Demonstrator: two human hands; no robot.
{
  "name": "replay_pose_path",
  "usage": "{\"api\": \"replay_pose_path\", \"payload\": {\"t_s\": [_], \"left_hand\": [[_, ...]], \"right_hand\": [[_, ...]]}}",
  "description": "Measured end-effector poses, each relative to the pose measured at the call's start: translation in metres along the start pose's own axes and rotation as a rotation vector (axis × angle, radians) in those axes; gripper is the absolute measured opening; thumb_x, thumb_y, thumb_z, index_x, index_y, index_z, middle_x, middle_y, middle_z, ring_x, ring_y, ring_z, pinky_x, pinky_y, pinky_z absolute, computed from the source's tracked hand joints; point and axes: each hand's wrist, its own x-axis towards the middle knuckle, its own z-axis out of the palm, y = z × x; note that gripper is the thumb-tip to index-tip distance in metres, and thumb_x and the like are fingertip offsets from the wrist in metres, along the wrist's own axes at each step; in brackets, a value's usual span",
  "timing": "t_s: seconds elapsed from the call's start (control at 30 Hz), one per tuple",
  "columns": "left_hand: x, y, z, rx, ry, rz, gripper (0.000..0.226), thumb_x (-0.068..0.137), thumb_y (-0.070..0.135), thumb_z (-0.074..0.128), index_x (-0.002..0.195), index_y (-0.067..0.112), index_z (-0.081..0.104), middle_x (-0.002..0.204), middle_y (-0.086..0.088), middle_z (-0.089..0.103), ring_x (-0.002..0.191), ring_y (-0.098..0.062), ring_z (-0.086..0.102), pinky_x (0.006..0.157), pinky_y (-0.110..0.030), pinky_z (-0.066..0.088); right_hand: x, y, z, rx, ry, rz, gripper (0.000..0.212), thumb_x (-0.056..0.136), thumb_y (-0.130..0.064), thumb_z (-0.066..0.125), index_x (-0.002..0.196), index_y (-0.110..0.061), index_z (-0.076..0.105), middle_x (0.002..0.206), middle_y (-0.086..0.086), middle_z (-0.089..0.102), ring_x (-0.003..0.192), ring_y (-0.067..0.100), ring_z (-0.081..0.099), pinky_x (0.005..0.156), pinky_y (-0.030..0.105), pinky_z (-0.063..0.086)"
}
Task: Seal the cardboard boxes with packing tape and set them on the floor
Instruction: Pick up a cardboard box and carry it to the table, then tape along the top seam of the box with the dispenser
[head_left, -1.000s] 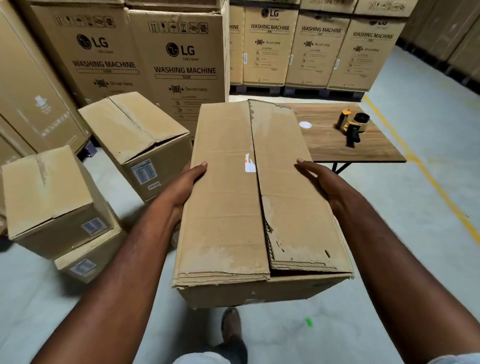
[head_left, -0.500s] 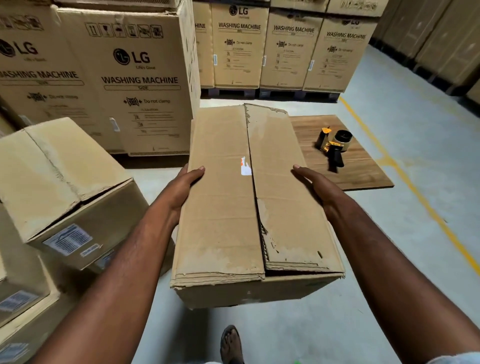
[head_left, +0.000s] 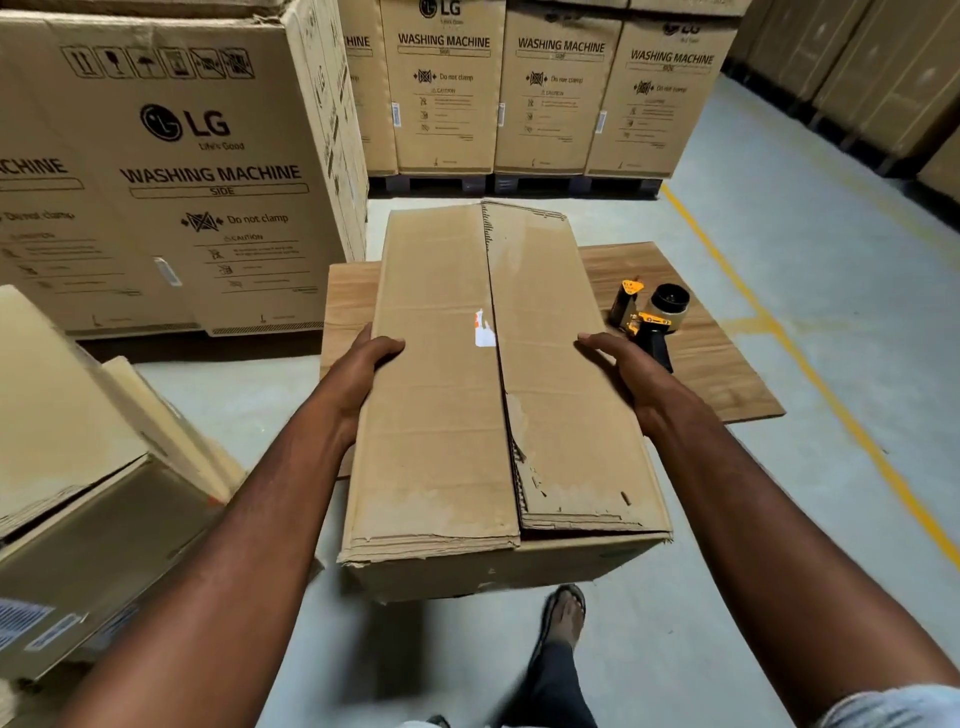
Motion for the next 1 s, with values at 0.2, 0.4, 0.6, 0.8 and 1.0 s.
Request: {"api": "replay_pose_path", "payload": {"t_s": [0.2, 0.4, 0.6, 0.8, 1.0], "left_hand": [[0.072, 0.003, 0.043, 0.013, 0.063, -0.016, 0.034, 0.094, 0.019, 0.051, 0.127, 0.023, 0.059, 0.101, -0.005, 0.071, 0.080, -0.021, 0.068, 0.070, -0.034, 0.056], [0.132, 0.003, 0.089, 0.043, 0.132, 0.000, 0.030, 0.093, 0.017, 0.048, 0.118, 0.025, 0.061, 0.089, 0.000, 0.072, 0.076, -0.019, 0.066, 0.068, -0.033, 0.054], [0.185, -0.003, 0.115, 0.087, 0.160, 0.026, 0.030, 0.088, 0.018, 0.049, 0.112, 0.027, 0.063, 0.092, -0.001, 0.071, 0.078, -0.021, 0.065, 0.071, -0.035, 0.052], [0.216, -0.006, 0.112, 0.179, 0.182, 0.061, 0.041, 0.087, 0.012, 0.047, 0.121, 0.029, 0.062, 0.107, -0.008, 0.070, 0.090, -0.025, 0.066, 0.079, -0.040, 0.052], [0.220, -0.006, 0.114, 0.448, 0.264, 0.122, 0.041, 0.097, 0.022, 0.053, 0.138, 0.028, 0.052, 0.124, 0.009, 0.066, 0.111, -0.012, 0.063, 0.099, -0.035, 0.048]], "right_hand": [[0.083, -0.032, -0.034, 0.040, -0.081, 0.047, 0.012, 0.085, -0.028, 0.073, 0.094, -0.021, 0.071, 0.104, -0.006, 0.077, 0.091, 0.018, 0.067, 0.099, 0.042, 0.050], [0.157, -0.067, -0.069, 0.011, -0.148, 0.084, 0.048, 0.081, -0.038, 0.075, 0.125, -0.021, 0.066, 0.102, -0.006, 0.076, 0.103, 0.017, 0.067, 0.105, 0.044, 0.048], [0.221, -0.080, -0.087, 0.008, -0.180, 0.048, 0.071, 0.085, -0.038, 0.073, 0.147, -0.020, 0.044, 0.132, -0.005, 0.065, 0.117, 0.013, 0.064, 0.102, 0.037, 0.049], [0.264, -0.067, -0.087, -0.044, -0.219, -0.044, 0.076, 0.076, -0.043, 0.073, 0.144, -0.020, 0.047, 0.135, -0.001, 0.063, 0.123, 0.016, 0.061, 0.106, 0.042, 0.047], [0.276, -0.058, -0.087, -0.330, -0.118, -0.183, 0.046, 0.100, -0.030, 0.056, 0.143, -0.017, 0.046, 0.129, 0.000, 0.064, 0.113, 0.013, 0.064, 0.083, 0.023, 0.050]]}}
